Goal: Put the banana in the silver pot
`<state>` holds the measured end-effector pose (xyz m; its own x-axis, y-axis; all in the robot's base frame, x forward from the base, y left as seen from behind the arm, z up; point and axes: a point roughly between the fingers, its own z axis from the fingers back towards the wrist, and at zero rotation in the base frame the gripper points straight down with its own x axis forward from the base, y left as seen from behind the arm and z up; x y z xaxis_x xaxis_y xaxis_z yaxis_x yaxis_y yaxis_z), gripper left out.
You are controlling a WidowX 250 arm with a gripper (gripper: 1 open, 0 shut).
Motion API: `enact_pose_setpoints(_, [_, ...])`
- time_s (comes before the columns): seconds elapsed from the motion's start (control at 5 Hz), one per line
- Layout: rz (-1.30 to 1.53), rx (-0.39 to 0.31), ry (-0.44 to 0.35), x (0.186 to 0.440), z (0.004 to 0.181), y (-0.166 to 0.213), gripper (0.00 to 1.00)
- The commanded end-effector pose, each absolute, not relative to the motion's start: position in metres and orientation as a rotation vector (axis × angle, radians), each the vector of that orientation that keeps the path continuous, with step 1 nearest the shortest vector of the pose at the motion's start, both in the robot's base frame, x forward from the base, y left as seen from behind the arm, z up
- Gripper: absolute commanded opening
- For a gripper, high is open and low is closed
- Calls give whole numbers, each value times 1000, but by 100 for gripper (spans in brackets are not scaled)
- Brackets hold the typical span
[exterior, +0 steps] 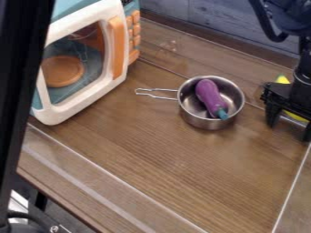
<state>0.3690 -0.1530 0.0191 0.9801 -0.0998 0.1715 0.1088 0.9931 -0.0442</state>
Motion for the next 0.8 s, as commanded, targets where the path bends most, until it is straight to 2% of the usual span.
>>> enact_pose_setpoints(0.0, [-100, -60, -208, 369, 27, -154, 100])
enact_pose_setpoints(0.6, [-87, -60, -249, 368, 28, -156, 100])
